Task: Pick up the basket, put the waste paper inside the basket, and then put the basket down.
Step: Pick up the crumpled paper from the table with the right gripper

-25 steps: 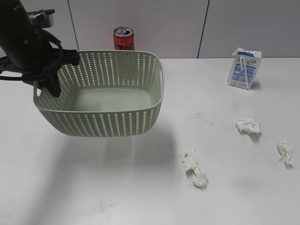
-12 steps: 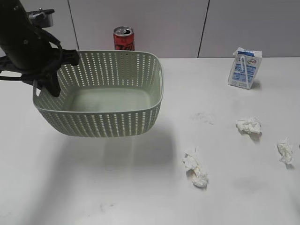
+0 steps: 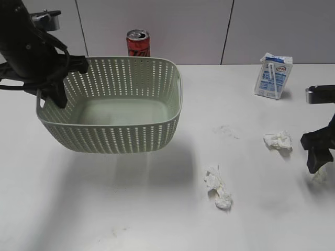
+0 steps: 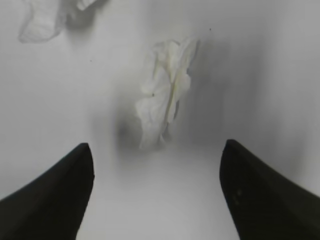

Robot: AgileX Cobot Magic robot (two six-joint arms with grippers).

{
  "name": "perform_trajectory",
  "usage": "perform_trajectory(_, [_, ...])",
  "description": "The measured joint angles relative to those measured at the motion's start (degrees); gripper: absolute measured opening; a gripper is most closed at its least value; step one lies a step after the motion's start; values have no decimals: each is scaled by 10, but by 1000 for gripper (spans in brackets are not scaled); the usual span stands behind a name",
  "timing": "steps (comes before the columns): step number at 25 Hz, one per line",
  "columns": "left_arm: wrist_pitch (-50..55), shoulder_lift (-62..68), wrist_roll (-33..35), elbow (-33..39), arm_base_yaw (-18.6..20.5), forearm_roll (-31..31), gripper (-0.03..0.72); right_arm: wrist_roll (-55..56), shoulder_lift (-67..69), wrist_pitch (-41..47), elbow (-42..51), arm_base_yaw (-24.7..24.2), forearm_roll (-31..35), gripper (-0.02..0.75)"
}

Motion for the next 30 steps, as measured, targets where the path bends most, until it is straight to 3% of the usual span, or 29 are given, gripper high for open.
perform_trajectory(11, [2,0,0,0,0,1,0,-19,111,-68,-14,-7,19,588])
perform_trajectory(14, [1,0,0,0,0,1,0,-20,111,-70,-16,-7,22,548])
perform_trajectory(17, [0,0,0,0,0,1,0,-20,112,-71,-16,-7,25,422])
perform_trajectory(22, [-2,0,0,0,0,1,0,-20,112,-68,-16,-7,25,73])
perform_trajectory(23, [-2,0,0,0,0,1,0,-20,112,-68,-16,-7,25,38])
perform_trajectory(30, [1,1,0,0,0,1,0,-32,78,-66,-16,17,40,24])
